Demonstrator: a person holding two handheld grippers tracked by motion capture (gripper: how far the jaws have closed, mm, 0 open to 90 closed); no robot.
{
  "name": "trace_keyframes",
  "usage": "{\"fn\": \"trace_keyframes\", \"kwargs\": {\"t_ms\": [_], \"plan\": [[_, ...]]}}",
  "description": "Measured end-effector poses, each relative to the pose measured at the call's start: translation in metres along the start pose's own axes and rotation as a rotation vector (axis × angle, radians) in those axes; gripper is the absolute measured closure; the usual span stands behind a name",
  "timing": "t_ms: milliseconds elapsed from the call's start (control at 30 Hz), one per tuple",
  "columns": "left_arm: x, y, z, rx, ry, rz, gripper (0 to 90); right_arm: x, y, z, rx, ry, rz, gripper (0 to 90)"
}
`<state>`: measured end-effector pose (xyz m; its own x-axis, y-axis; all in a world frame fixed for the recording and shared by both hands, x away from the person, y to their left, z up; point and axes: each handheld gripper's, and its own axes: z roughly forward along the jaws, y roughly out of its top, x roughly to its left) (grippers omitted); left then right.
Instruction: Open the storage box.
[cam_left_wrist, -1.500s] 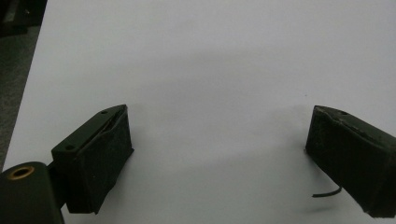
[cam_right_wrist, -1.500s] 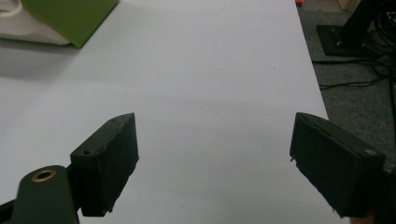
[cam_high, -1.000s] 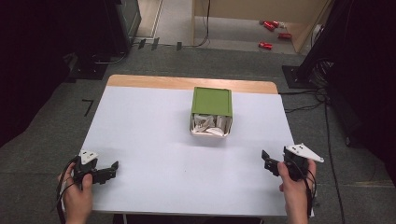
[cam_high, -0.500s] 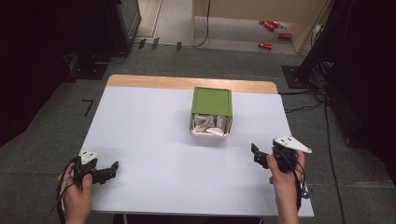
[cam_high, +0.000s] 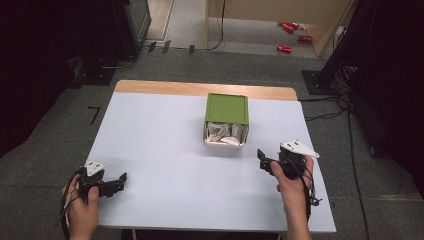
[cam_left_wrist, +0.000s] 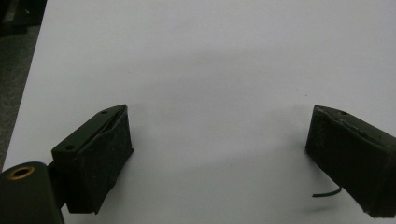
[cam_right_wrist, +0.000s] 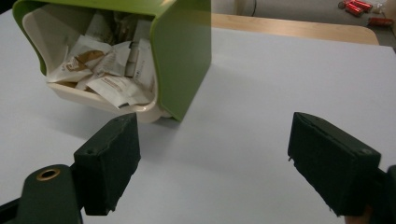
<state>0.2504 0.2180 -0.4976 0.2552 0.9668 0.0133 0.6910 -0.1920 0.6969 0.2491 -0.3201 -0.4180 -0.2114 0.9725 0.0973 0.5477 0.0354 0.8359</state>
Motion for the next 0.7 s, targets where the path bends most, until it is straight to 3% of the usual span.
{"fn": "trace_keyframes", "kwargs": {"t_ms": [700], "plan": [[0.0,0.0,0.0,0.001,0.0,0.001,7.5,0.035,0.013,0.036,-0.013,0.0,0.019,38.7]]}}
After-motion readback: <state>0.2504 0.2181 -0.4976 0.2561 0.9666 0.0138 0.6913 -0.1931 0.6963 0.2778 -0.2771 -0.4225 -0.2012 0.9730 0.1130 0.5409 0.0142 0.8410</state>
